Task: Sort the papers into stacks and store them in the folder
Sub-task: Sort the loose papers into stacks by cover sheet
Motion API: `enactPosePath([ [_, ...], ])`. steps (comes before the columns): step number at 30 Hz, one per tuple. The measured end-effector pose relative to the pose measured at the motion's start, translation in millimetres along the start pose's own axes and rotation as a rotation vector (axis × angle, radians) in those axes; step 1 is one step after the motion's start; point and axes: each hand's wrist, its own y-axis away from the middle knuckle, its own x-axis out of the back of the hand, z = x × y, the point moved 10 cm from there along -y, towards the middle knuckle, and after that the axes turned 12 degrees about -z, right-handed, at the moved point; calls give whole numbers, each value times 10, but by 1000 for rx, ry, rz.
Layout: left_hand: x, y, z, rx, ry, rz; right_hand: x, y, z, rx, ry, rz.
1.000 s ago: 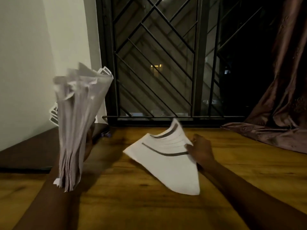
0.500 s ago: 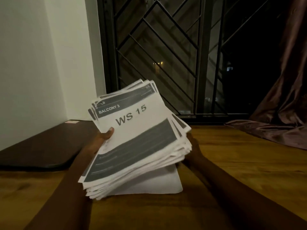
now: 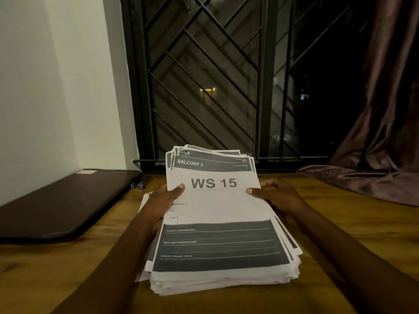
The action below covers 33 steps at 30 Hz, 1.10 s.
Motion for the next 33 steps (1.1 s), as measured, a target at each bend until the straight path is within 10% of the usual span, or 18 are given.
enactPosePath([
  [11, 31, 38, 77, -15, -336, 1, 311, -65, 173, -87, 176, 133],
  [23, 346, -214, -59, -48, -212, 83, 2784, 366, 337, -531, 1014, 584],
  [28, 397, -244, -89, -59, -215, 66, 1651, 190, 645, -413, 1185, 100],
  [33, 439, -186, -109, -28, -239, 112, 1688, 352, 752, -540, 1168, 103],
])
